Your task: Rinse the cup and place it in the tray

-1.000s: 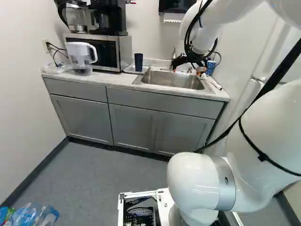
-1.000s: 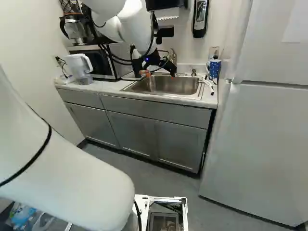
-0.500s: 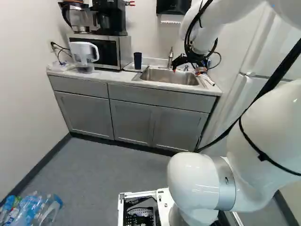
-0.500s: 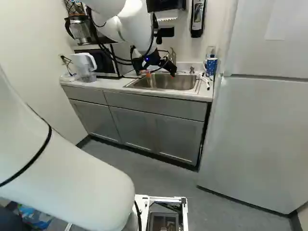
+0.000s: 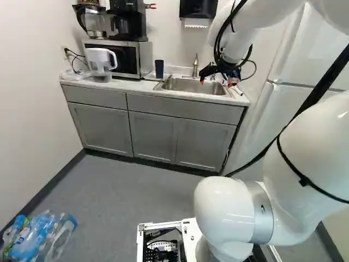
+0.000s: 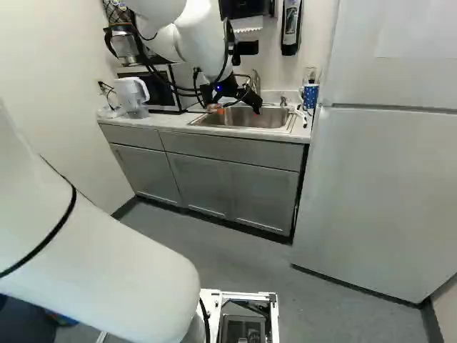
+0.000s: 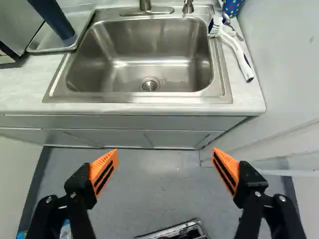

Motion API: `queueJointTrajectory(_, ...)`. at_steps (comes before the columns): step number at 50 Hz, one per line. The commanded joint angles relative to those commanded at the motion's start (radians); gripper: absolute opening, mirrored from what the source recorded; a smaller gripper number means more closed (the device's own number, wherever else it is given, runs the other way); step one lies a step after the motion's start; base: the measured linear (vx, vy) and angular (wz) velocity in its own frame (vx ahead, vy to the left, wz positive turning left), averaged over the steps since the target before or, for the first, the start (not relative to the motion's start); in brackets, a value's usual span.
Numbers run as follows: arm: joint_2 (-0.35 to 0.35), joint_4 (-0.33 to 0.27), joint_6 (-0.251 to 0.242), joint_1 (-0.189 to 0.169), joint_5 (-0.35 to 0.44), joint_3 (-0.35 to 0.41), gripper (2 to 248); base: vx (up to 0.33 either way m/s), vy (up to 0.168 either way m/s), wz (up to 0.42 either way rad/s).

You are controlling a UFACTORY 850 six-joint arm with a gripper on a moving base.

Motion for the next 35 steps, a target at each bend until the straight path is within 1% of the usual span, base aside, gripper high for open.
queueJointTrajectory(18, 0.000, 0.000, 0.000, 0.000, 0.000, 0.000, 247, -0.125, 0.002, 0.012)
queueJointTrajectory(35, 0.000, 0.000, 0.000, 0.000, 0.001, 0.001, 247, -0.009, 0.000, -0.001)
